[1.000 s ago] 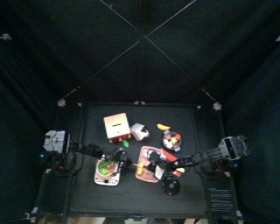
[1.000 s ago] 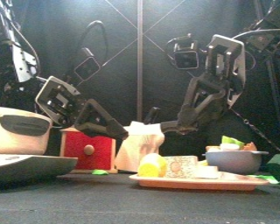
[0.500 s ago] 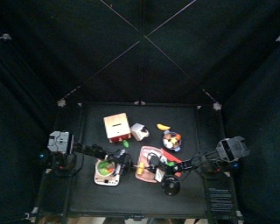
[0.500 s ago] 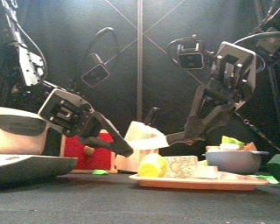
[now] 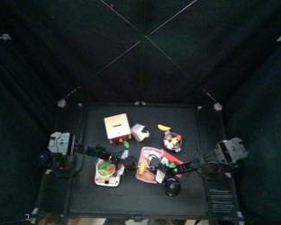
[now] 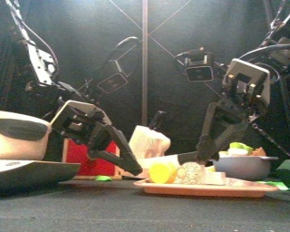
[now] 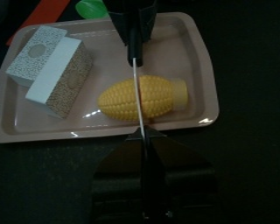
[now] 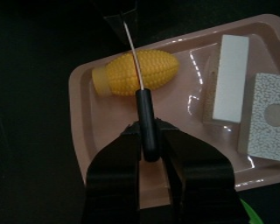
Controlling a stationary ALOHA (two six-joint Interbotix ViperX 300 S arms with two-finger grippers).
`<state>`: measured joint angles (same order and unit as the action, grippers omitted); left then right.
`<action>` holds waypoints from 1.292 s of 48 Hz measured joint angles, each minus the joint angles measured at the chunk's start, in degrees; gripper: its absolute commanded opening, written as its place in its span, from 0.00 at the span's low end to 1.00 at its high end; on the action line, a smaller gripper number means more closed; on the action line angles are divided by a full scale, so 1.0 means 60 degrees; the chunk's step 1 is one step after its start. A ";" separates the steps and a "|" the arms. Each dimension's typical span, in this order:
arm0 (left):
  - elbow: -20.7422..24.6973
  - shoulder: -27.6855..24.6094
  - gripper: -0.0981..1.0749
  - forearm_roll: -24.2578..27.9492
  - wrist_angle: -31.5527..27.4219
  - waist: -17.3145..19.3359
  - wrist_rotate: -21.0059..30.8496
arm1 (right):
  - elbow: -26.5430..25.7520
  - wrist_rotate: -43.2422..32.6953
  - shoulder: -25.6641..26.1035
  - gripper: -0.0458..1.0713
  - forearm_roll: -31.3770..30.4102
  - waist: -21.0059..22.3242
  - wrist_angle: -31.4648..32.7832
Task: Cut corn
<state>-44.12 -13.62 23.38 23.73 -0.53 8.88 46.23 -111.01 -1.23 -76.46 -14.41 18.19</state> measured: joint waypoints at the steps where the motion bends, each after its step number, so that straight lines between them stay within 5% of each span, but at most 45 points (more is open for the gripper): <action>1: 0.0000 0.0000 0.42 0.0000 -0.0015 0.0000 0.0000 | 0.0015 0.0000 0.0000 0.41 0.0000 0.0000 0.0000; 62: 0.0205 -0.0190 0.42 -0.0044 -0.0278 0.0000 0.0073 | -0.0044 0.0000 -0.0483 0.41 0.0732 0.0000 -0.0015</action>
<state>-42.89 -14.77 23.12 22.06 -0.53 9.32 45.97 -111.01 -4.13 -72.07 -14.41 18.11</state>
